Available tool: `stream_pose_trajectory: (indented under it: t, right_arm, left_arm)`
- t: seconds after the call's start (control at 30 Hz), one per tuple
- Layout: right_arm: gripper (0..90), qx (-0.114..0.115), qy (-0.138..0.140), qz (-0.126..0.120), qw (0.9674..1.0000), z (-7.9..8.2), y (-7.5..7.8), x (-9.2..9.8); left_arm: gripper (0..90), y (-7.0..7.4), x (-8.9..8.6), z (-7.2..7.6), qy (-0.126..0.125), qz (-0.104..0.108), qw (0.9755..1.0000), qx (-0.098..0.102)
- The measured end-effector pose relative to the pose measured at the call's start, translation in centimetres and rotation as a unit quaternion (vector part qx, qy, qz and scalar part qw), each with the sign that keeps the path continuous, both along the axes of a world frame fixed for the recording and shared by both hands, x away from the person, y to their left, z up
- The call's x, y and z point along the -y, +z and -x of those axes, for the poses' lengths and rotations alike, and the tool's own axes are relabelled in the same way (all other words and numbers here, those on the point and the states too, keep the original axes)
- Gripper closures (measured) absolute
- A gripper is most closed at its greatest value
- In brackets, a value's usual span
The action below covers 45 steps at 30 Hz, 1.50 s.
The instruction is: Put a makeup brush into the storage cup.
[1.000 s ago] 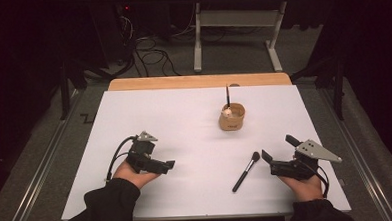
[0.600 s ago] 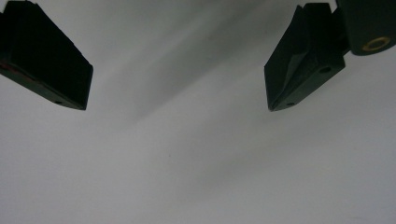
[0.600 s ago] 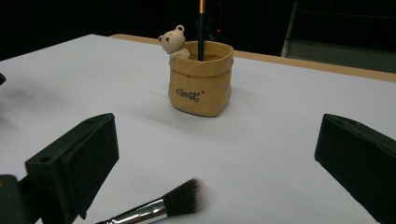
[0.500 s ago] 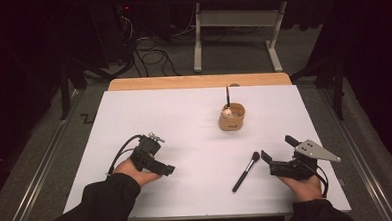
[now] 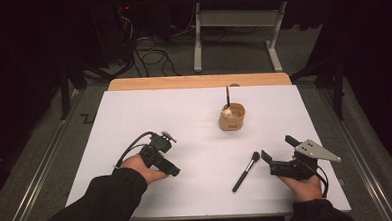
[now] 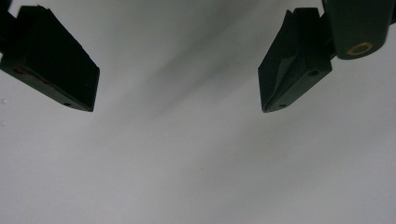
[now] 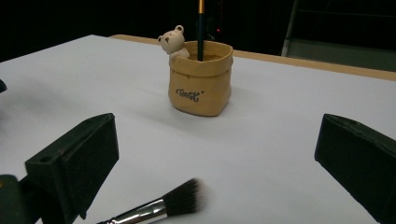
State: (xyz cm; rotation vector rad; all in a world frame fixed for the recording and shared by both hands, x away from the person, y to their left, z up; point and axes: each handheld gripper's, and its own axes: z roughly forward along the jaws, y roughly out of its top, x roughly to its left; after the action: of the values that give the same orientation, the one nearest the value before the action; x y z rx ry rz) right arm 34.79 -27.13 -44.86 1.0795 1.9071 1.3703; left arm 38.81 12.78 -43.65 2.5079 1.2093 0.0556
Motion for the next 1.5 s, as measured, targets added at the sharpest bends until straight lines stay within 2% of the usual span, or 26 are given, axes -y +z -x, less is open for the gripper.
stream_pose_trajectory:
  t: [0.1,0.27,0.57,0.7,0.93,1.23,1.5]
  right_arm:
    - [0.2,0.000,0.000,0.000,1.0000,-0.1,0.0,0.1]
    - [0.2,-0.004,-0.002,0.005,1.0000,-0.1,-0.2,0.1]
    - [0.2,0.000,-0.019,0.010,0.9998,-0.4,-0.3,0.6]
    - [0.2,0.012,-0.027,0.032,0.9991,-0.2,-0.1,1.0]
    - [0.2,0.017,-0.043,0.041,0.9981,-0.2,-0.2,1.7]
    - [0.2,0.010,-0.070,0.037,0.9968,-0.4,-0.6,3.2]
    - [0.2,0.004,-0.075,0.034,0.9966,-0.5,-0.8,3.6]
  left_arm:
    - [15.8,0.3,1.0,0.0,-0.011,-0.002,0.9999,-0.002]
    - [16.1,0.7,2.7,0.0,-0.030,-0.003,0.9995,0.008]
    - [16.1,0.8,5.8,0.2,-0.049,0.005,0.9988,0.000]
    - [16.4,0.9,7.1,0.3,-0.063,0.004,0.9980,-0.004]
    - [16.4,0.8,9.5,0.7,-0.077,0.006,0.9970,-0.009]
    - [16.6,0.5,11.7,1.0,-0.100,-0.001,0.9949,-0.015]
    - [16.6,0.3,13.5,1.3,-0.112,-0.002,0.9935,-0.019]
